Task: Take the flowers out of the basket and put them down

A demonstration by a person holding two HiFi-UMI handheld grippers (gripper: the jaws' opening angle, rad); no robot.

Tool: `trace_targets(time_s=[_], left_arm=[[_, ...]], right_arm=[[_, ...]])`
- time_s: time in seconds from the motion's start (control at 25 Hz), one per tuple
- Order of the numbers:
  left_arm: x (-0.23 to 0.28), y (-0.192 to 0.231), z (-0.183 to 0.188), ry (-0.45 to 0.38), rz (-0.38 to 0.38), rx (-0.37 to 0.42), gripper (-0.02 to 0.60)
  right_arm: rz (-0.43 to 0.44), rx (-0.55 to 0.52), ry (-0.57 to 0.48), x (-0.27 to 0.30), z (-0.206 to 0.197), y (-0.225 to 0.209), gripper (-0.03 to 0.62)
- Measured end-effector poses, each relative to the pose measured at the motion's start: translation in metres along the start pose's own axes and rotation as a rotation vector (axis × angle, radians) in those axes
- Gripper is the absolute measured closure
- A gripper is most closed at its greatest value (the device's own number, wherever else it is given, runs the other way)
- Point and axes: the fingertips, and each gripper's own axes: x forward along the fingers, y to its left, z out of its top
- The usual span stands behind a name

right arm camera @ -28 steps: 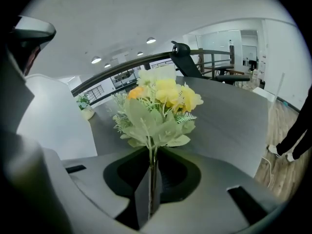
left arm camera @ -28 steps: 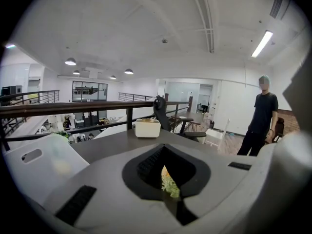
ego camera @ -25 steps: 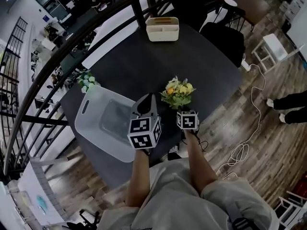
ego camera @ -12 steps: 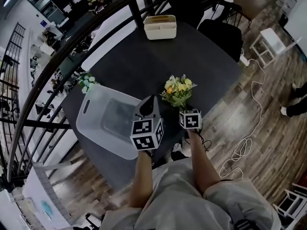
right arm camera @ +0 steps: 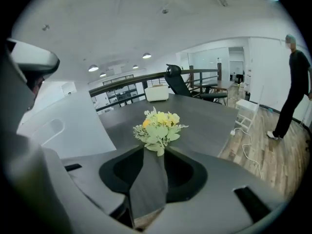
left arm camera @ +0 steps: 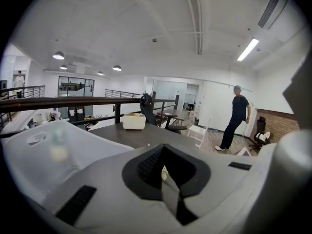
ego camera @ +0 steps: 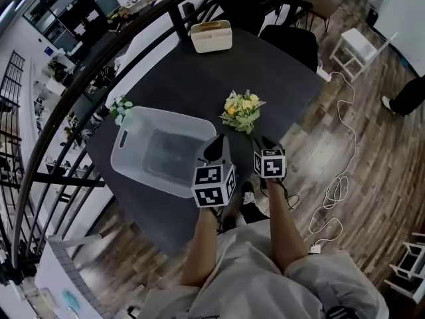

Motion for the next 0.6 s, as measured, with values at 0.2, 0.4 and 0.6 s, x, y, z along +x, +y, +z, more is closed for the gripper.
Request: trace_targets(time_s=[0.2, 0.4, 0.6], left_arm=[[-0.051, -0.015, -0.032, 0.019, -0.025, 0.003, 0.568], [-0.094, -0.025, -0.063, 0.037, -0.036, 0.01, 0.568], [-0.125, -0.019, -0.096, 0.054, -0.015, 0.004, 0.568]], right_arm=[[-0.005, 0.023, -0.059, -0.061, -0.019, 0.019, 0.448], [0.013, 0.038, -0.092, -0.106, -0.042, 0.039, 0.501], [0.009, 0.063, -0.144, -0.139, -0.058, 0.057, 0.597]])
